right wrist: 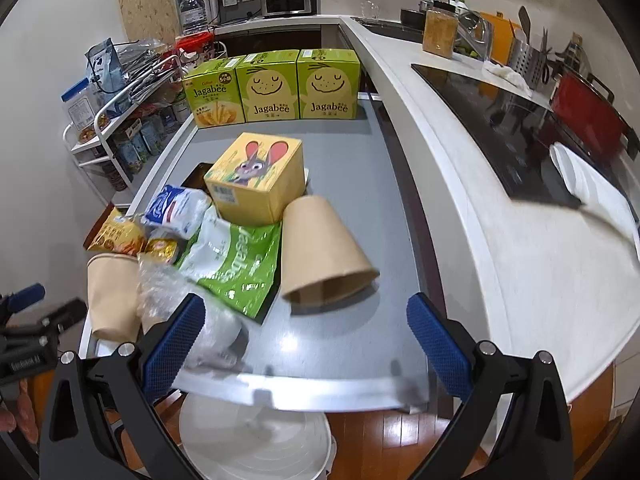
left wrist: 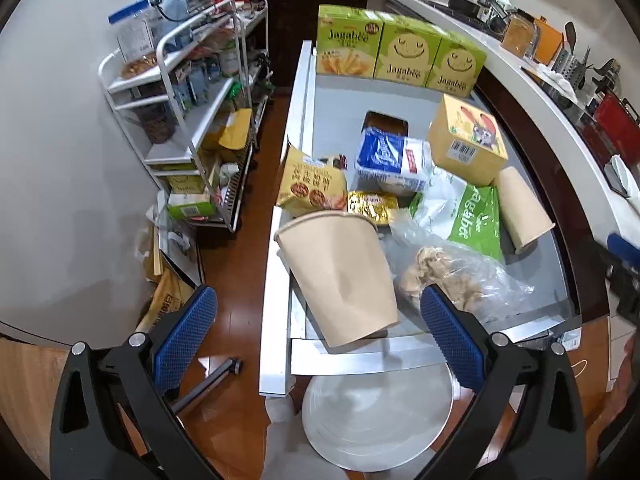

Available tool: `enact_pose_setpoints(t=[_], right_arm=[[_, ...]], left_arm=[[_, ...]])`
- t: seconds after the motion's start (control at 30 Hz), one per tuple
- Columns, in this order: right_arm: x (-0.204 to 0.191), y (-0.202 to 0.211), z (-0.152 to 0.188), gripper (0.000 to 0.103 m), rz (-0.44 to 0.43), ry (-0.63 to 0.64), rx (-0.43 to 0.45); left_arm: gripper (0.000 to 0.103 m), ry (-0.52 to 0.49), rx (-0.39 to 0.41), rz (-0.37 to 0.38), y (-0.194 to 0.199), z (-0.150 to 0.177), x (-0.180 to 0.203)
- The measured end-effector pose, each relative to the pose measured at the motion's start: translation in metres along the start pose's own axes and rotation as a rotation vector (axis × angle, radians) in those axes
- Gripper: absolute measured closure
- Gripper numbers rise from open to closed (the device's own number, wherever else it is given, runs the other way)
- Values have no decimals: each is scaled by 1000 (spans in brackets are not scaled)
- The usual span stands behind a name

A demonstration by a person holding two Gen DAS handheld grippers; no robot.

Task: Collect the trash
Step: 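Grasp the brown paper cup with the right tool and lift it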

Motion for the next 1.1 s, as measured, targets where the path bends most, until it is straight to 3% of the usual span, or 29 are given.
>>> enact_pose_setpoints(t=[0.4, 0.6, 0.7, 0.77, 0.97, 1.1], right_arm=[[5, -59, -30, 10, 65, 67, -110], [0, -85, -35, 11, 128, 181, -157], [0, -98, -33, 17, 183, 272, -186], [-1, -106, -29, 22, 182, 301, -208], [3, -123, -23, 23, 152, 279, -261], [6, -128, -22, 25, 126, 259, -276]], left_arm=[[7, -14, -52, 21, -21, 6, 8], [7, -31, -75, 16, -32, 9, 12], [10, -50, -81, 12, -37, 9, 14], [16, -53, -93, 22, -41, 10, 16], [20, -86, -109, 17, -52, 12, 22], [28, -112, -120, 22, -58, 14, 28]])
Point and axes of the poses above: each gripper's, at about its wrist camera, not at the fingertips, and y roughly against the way its jaws point, x to its right, z to its underside, the point moved 10 cm from there along -y, roughly the way its jaws point, and after that the axes turned 3 degrees about -z, right-handed, at the moved point
